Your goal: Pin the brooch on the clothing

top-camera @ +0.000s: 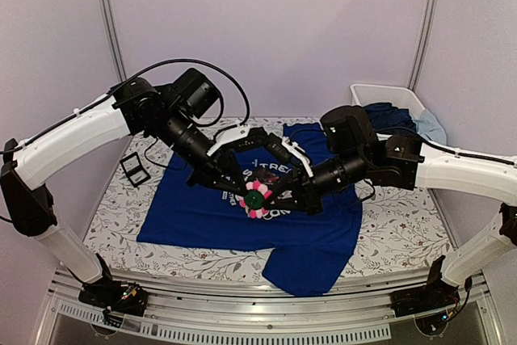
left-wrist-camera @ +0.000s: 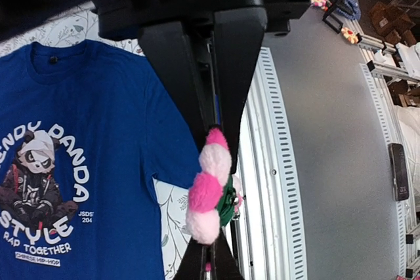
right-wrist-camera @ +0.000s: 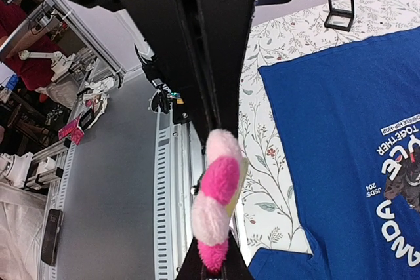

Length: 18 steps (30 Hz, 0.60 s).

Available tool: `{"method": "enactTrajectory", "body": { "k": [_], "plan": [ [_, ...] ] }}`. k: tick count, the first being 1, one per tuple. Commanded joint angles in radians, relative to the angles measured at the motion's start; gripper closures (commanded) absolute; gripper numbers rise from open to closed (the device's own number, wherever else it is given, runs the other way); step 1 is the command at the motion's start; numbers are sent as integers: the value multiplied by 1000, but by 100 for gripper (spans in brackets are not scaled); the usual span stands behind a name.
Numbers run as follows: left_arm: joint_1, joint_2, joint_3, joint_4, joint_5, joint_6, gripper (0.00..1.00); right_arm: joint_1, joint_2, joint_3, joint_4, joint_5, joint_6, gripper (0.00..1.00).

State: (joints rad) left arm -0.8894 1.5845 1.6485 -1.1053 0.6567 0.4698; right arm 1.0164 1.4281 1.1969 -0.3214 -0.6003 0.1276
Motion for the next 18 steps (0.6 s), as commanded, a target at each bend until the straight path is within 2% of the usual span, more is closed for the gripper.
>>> {"method": "enactTrajectory", "body": {
  "k": [1, 4, 6, 8, 10, 13, 16, 18],
  "plan": [
    [11, -8, -86, 47, 38, -117, 100, 2, -33, -31, 119, 107, 52, 84],
    [80, -36, -165, 173, 50, -257, 100, -2, -61, -107, 172, 174, 97, 67],
    [134, -41, -203, 232, 86, -342, 100, -3, -104, -177, 235, 239, 123, 52],
    [175, -39, -219, 273, 142, -412, 100, -4, -142, -244, 299, 325, 148, 44],
    [195, -31, -228, 305, 194, -486, 100, -3, -174, -295, 369, 402, 178, 38],
    [210, -18, -252, 354, 257, -585, 100, 15, -208, -366, 491, 429, 179, 28],
    [229, -4, -304, 447, 315, -711, 100, 52, -218, -425, 618, 473, 96, 23],
    [244, 18, -344, 530, 368, -804, 100, 89, -204, -441, 678, 542, -19, 21]
  ]
}}
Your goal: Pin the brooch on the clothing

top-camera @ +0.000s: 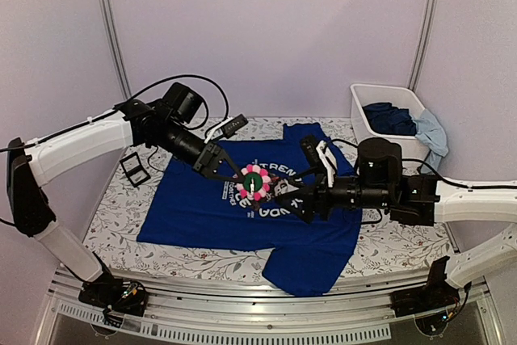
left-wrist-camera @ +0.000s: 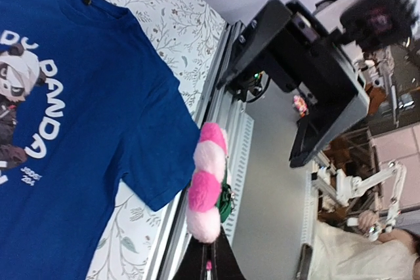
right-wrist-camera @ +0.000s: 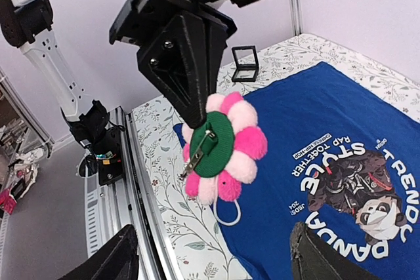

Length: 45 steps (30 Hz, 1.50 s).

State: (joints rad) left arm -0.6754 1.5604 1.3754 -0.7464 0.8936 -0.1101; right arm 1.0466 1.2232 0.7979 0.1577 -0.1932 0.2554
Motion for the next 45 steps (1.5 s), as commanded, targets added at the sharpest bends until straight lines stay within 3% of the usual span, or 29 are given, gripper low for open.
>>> {"method": "enactTrajectory", "body": {
  "k": [1, 6, 11, 21, 27, 45],
  "plan": [
    [36, 54, -85, 199, 157, -258, 100, 74, 17, -49, 225, 175, -190, 21],
    [43, 116, -55, 176, 172, -252, 100, 98, 74, -80, 342, 283, -476, 20],
    [43, 146, -20, 142, 166, -216, 100, 99, 113, -68, 320, 294, -610, 17],
    [40, 156, -5, 124, 165, -200, 100, 99, 167, -54, 332, 304, -644, 16],
    [36, 150, -7, 124, 168, -200, 100, 97, 206, -38, 368, 386, -665, 16],
    [23, 151, -5, 119, 180, -195, 100, 60, 226, -17, 380, 376, -652, 16]
  ]
}}
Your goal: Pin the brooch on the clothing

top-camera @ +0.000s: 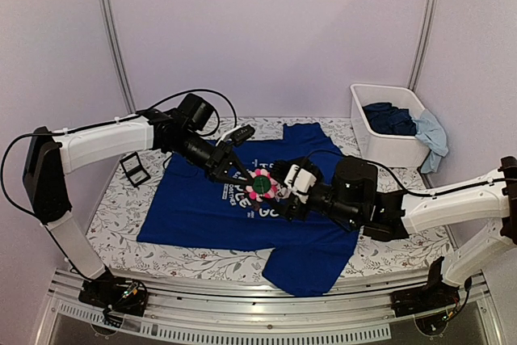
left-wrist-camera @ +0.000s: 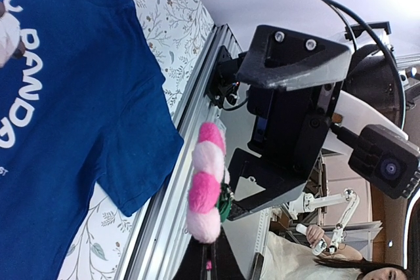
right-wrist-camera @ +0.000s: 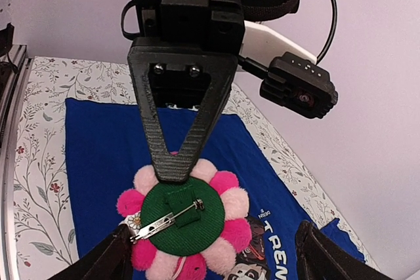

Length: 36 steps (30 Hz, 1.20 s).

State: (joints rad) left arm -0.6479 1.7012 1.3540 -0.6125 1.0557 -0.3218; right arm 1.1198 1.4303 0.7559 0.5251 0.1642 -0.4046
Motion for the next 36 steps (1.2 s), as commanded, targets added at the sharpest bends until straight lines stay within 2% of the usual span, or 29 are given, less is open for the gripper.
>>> {"method": "enactTrajectory", "body": {
  "k": [1, 36],
  "plan": [
    [-5, 11, 16, -15, 18, 19, 100, -18, 21, 28, 12, 18, 10, 16],
    [-64, 41, 2, -39, 18, 70, 100, -72, 67, 111, -56, -36, 84, 17]
  ]
}}
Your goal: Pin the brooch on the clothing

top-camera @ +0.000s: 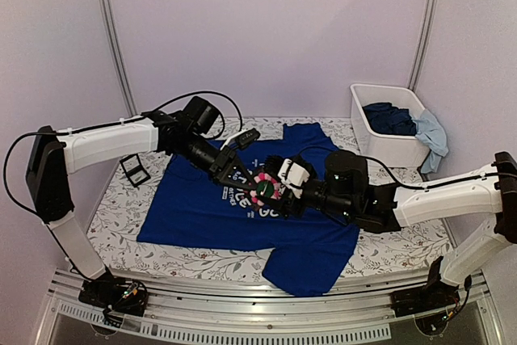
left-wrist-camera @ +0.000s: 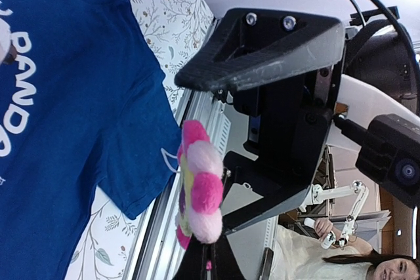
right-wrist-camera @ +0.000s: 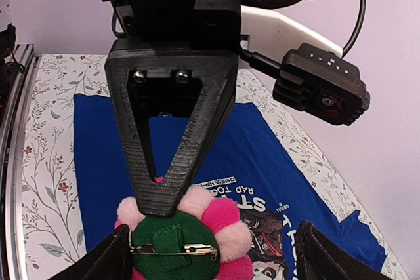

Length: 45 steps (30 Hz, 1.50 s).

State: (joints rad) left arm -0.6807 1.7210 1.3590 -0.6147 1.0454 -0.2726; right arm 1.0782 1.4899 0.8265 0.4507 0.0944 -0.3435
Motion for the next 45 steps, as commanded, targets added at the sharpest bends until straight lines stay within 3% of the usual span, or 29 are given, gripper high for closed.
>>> {"method": "enactTrajectory", "body": {
  "k": [1, 6, 10, 20, 27, 35, 45],
  "plan": [
    [-31, 23, -5, -33, 31, 21, 100, -34, 7, 41, 11, 33, 29, 17],
    [-24, 41, -57, 64, 71, -56, 100, -42, 7, 42, -58, -27, 56, 16],
    [-19, 54, -57, 46, 46, -29, 100, -42, 0, 40, -109, -120, 79, 15],
    [3, 68, -116, 149, 77, -116, 100, -43, -46, 45, -189, -257, 167, 6],
    [8, 61, -116, 157, 83, -123, 100, -99, -139, 21, -219, -316, 407, 1],
    [10, 39, -113, 162, 94, -123, 100, -208, -159, -48, -216, -497, 844, 4],
    [10, -6, -124, 169, 87, -120, 100, -207, -62, -104, 5, -673, 971, 16]
  ]
}}
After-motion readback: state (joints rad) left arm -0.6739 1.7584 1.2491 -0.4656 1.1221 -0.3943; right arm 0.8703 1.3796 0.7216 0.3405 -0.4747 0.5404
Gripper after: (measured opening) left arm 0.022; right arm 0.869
